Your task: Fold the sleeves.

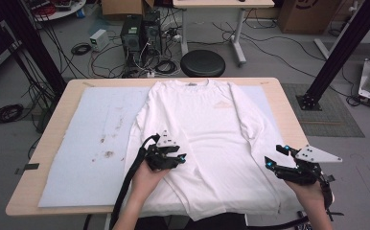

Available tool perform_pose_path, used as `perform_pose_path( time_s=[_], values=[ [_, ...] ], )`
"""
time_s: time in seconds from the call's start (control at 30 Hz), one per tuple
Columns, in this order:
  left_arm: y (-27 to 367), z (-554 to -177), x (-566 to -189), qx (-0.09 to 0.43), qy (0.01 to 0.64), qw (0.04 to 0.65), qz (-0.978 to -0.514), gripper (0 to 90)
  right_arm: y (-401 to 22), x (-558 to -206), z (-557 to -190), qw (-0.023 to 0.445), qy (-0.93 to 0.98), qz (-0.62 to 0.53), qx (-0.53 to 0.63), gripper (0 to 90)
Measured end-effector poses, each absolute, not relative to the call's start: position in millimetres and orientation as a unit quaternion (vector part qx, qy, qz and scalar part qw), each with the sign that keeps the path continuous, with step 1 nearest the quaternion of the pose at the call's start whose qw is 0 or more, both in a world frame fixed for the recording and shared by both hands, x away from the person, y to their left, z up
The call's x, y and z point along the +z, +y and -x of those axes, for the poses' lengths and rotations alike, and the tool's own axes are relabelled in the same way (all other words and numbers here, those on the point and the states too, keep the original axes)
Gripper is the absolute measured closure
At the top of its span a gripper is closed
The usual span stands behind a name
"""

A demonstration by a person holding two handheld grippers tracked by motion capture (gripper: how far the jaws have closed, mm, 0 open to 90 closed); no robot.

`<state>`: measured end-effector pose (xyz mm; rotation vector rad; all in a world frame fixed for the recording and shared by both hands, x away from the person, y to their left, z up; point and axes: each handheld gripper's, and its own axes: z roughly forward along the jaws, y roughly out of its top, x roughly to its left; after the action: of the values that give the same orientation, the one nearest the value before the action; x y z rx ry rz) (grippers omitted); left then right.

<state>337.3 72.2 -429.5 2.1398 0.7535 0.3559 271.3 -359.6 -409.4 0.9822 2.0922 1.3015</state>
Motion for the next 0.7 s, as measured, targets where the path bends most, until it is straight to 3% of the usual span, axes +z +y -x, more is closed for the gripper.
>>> perform_pose_path(
  time_s=[0.1,0.27,0.63,0.7],
  values=[
    [67.1,-350.5,-434.6,0.144,0.319,0.384,-0.855,57.5,-361.2,-409.6,-270.7,0.242,0.764,-0.360,0.477,35.0],
    [61.3,-354.6,-439.7,0.149,0.304,0.362,-0.869,88.3,-363.1,-409.9,-269.3,0.243,0.763,-0.363,0.476,35.0],
    [76.4,-365.8,-432.8,0.194,0.343,0.392,-0.831,89.0,-363.2,-410.3,-270.6,0.244,0.763,-0.362,0.476,35.4],
    [78.2,-366.2,-432.8,0.204,0.350,0.390,-0.827,83.3,-363.6,-410.4,-270.4,0.245,0.764,-0.361,0.476,35.4]
  ],
)
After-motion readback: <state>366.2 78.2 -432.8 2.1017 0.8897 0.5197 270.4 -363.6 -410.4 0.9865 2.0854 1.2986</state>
